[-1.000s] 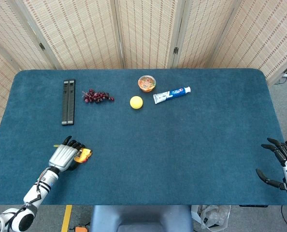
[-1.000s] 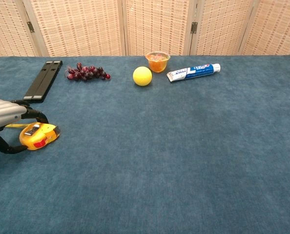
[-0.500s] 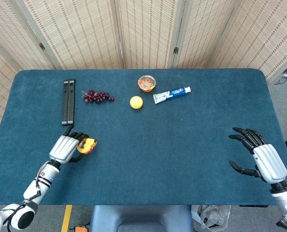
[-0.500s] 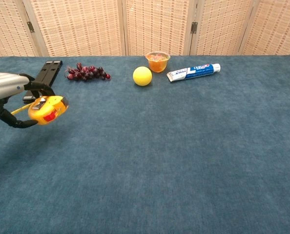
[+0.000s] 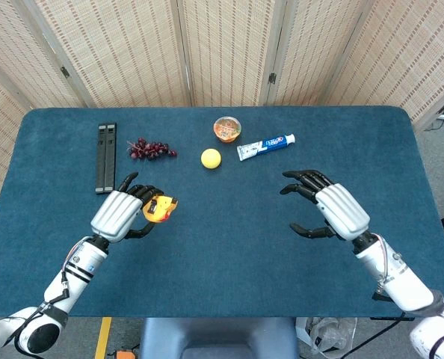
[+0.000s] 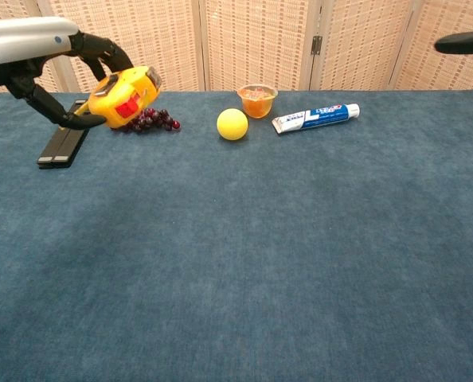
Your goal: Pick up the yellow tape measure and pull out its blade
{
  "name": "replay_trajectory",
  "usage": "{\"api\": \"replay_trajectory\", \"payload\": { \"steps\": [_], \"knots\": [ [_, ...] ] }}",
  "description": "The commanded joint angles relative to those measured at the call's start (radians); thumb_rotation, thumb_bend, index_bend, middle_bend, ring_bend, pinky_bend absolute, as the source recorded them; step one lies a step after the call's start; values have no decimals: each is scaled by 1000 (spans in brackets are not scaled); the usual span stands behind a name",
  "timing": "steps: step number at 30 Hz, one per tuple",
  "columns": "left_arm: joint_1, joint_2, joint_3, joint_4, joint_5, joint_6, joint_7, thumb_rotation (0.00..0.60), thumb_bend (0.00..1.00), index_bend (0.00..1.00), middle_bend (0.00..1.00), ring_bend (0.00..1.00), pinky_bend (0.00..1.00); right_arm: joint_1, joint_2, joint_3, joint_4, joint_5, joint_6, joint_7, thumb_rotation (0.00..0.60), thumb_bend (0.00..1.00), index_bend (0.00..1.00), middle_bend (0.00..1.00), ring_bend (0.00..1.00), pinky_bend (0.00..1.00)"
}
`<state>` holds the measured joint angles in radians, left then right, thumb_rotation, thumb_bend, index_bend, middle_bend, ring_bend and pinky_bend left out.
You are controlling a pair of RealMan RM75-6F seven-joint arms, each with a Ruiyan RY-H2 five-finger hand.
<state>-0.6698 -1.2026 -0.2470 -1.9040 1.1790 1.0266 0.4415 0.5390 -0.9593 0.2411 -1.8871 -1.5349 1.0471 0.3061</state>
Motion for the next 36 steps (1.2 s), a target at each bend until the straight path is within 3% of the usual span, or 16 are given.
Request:
{"api": "replay_trajectory", "payload": {
  "steps": [1, 18, 36],
  "knots": [
    [-31, 7, -16, -40, -41, 1, 47, 600, 377, 420, 380, 288, 85, 106, -51, 55, 0, 108, -119, -47, 600, 312, 344, 151, 111, 113],
    [-109, -38, -24, -125, -165, 76, 157, 600, 378, 431, 380, 301, 82, 350, -251, 126, 87, 403, -270, -201, 600, 313, 394, 151, 102, 112],
    [-148, -69, -6, -144, -198, 124, 184, 600, 379, 436, 380, 303, 79, 448, -334, 130, 139, 527, -291, -247, 600, 312, 413, 151, 94, 113]
  ]
}}
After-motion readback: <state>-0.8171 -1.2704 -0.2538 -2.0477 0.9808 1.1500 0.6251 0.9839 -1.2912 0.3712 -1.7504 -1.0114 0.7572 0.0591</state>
